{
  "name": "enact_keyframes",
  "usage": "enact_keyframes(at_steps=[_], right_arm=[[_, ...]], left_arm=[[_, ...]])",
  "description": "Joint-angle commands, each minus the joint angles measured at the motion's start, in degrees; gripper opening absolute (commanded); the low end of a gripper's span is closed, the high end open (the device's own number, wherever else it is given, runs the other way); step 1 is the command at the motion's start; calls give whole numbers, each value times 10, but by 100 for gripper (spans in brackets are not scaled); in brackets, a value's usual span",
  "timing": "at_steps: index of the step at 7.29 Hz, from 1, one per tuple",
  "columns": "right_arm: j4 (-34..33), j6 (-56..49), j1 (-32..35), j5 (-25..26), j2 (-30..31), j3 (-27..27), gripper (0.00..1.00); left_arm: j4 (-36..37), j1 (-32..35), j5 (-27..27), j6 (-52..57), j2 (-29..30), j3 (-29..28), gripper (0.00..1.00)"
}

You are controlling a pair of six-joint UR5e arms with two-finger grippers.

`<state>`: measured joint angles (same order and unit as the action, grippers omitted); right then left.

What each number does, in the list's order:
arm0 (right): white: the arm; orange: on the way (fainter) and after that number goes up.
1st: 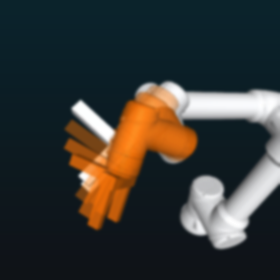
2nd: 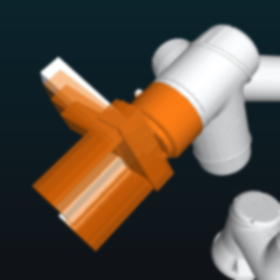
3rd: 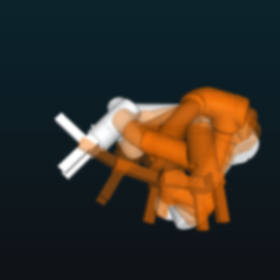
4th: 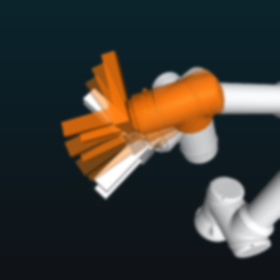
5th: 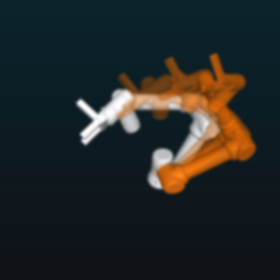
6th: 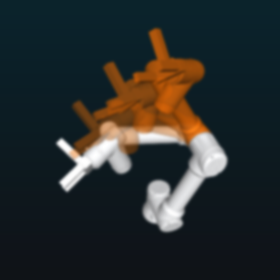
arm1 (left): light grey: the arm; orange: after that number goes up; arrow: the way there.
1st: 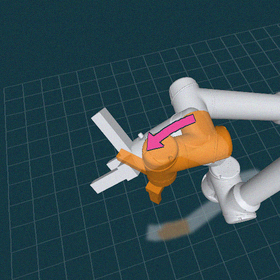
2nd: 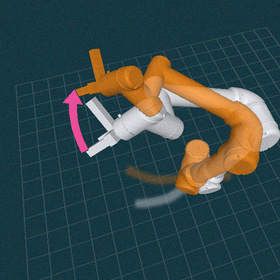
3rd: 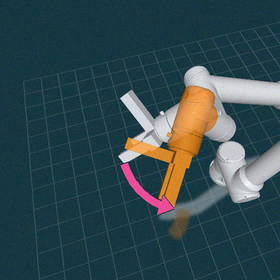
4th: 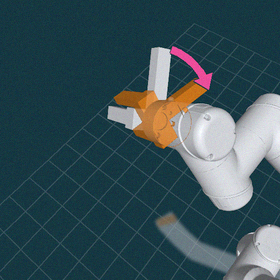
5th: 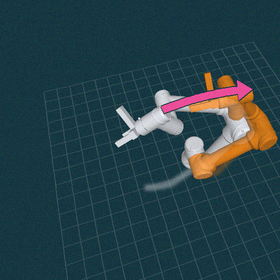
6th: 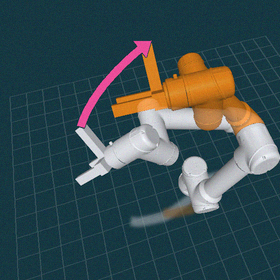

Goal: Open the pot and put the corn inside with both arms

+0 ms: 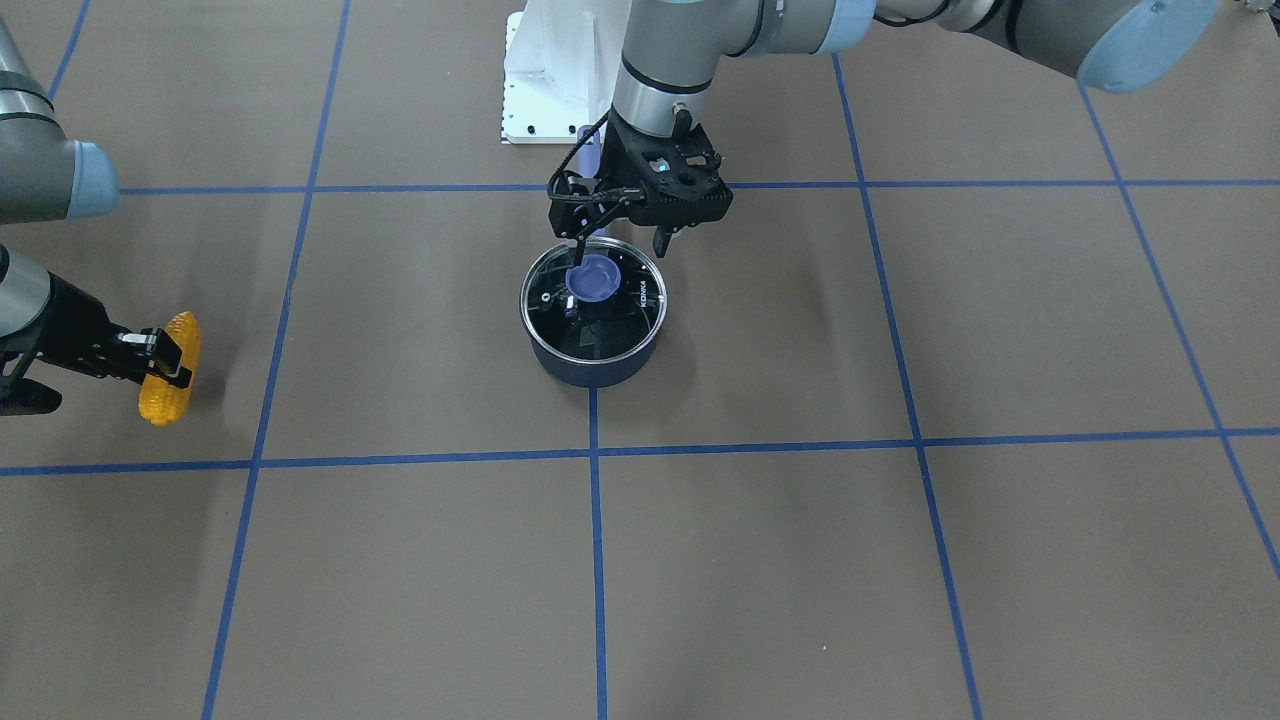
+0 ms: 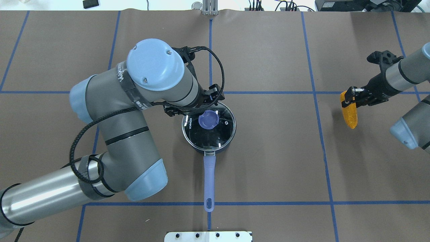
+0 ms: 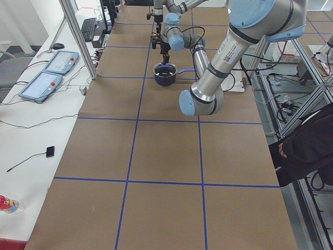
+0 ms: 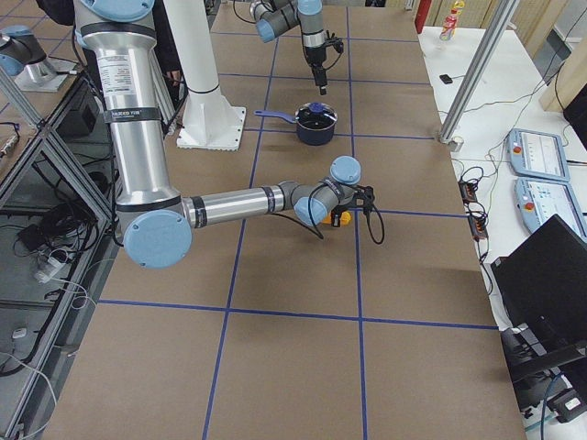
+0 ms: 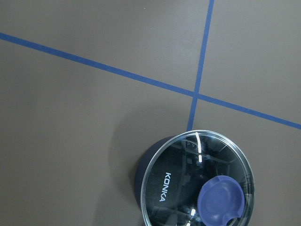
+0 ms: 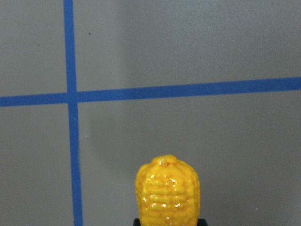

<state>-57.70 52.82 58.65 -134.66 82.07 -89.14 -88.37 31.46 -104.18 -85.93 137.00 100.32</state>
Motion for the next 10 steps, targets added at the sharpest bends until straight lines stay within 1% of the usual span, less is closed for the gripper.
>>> enact_keyframes(at_steps=[1,3,6,7,9,10], right_arm=[[-2,0,8,-12,-3,-2,31],[-2,0,9,-12,-4,-4,31],[-1,0,15,-20,-3,-5,31],[-2,0,20,-23,-3,-4,31],[-2,0,21,-25,-3,-3,31],[-1,-1,21,-25,-3,-3,31]], left_arm=[[0,-1,0,6,25,-43,98],[13,-1,1,29,24,-51,98],[16,-8,1,31,25,-56,98],[16,-18,13,31,25,-57,98],[15,-30,29,31,41,-85,98],[15,-32,31,31,42,-87,98]])
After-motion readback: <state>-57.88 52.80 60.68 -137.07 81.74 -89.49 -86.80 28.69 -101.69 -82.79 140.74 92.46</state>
